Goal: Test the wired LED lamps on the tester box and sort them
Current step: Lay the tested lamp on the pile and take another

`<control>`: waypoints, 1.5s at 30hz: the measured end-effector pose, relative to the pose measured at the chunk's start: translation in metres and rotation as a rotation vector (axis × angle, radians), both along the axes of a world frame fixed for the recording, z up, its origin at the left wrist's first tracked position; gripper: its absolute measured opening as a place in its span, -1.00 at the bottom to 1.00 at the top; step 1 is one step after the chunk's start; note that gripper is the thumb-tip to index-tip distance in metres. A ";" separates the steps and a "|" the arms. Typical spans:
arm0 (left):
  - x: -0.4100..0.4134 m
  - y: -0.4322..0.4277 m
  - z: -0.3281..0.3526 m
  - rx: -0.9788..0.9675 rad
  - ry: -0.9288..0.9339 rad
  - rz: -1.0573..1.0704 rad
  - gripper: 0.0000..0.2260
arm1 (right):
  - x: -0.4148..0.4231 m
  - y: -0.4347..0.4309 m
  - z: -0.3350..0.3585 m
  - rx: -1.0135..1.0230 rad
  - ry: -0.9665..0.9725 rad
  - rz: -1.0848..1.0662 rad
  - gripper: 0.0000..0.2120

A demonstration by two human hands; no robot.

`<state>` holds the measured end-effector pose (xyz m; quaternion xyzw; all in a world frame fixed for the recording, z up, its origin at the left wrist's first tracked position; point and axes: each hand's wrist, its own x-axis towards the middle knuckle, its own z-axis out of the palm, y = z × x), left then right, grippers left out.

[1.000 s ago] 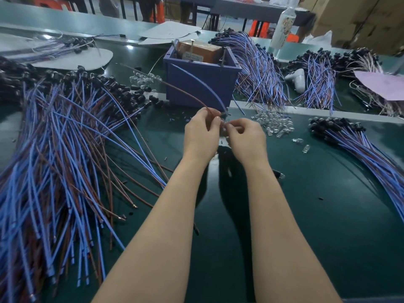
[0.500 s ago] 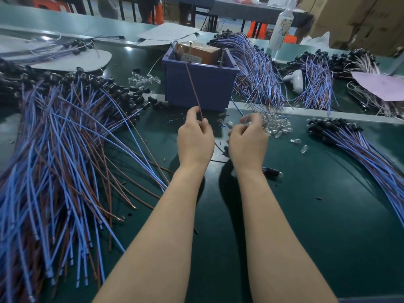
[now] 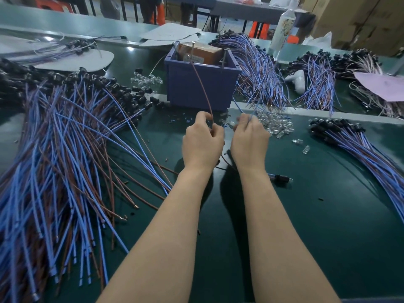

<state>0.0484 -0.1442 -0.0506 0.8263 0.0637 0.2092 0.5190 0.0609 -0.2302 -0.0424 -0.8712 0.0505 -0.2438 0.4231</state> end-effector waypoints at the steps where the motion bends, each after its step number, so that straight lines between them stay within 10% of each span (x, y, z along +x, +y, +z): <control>1: 0.000 0.000 0.000 -0.005 0.007 -0.003 -0.82 | 0.000 0.001 0.001 0.032 -0.024 0.010 -0.74; 11: -0.002 -0.004 0.000 0.039 0.029 -0.018 -0.89 | -0.004 0.014 0.004 0.600 -0.089 0.040 -0.65; 19: -0.003 -0.004 0.000 0.012 0.008 -0.001 -0.85 | -0.004 0.016 -0.001 0.245 -0.066 0.008 -0.66; 45: -0.004 -0.004 0.002 -0.005 -0.023 0.055 -0.87 | -0.009 0.013 0.004 0.101 -0.095 0.008 -0.81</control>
